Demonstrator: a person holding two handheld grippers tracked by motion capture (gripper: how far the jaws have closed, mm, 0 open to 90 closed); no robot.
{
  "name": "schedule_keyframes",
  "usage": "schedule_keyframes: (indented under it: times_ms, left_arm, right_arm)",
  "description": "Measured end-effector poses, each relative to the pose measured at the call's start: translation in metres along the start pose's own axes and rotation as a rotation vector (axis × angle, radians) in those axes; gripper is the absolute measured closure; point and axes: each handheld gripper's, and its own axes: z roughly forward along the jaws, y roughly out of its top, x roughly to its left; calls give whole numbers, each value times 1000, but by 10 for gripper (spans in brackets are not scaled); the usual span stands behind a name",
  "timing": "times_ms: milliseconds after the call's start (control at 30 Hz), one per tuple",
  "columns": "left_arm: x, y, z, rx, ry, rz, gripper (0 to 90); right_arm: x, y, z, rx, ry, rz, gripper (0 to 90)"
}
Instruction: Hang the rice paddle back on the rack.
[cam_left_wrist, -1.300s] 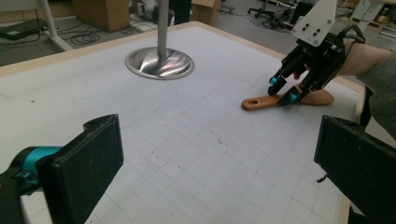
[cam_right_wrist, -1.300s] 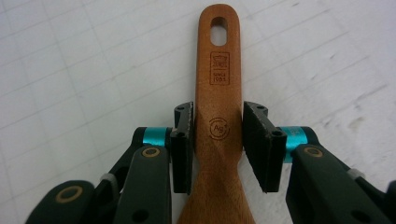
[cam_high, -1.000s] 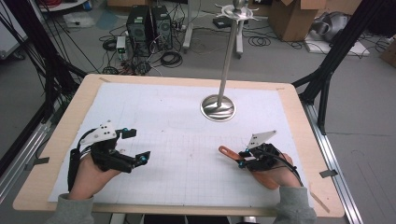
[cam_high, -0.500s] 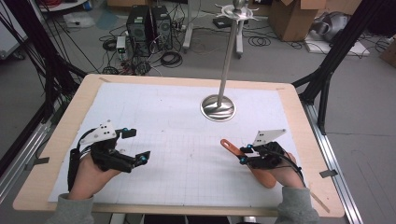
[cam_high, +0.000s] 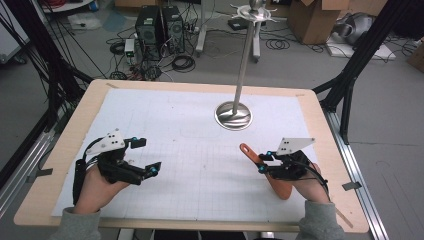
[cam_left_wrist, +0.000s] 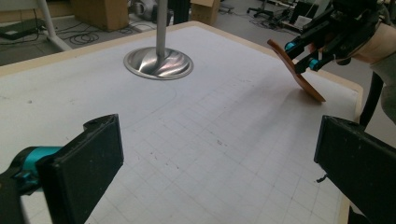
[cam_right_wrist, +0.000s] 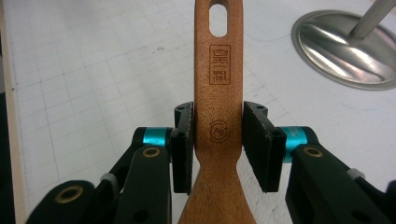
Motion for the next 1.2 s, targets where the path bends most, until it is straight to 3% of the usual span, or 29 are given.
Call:
schedule_keyframes:
  times_ms: [400, 767, 1200]
  left_arm:
    - [2, 1, -5, -15, 8, -7, 17]
    - [3, 1, -8, -22, 10, -9, 17]
    - [3, 1, -8, -22, 11, -7, 17]
  right_arm:
    - [4, 6, -15, -80, -23, -12, 649]
    - [3, 6, -26, -150, -41, 20, 649]
    - [2, 6, -38, -236, -59, 26, 649]
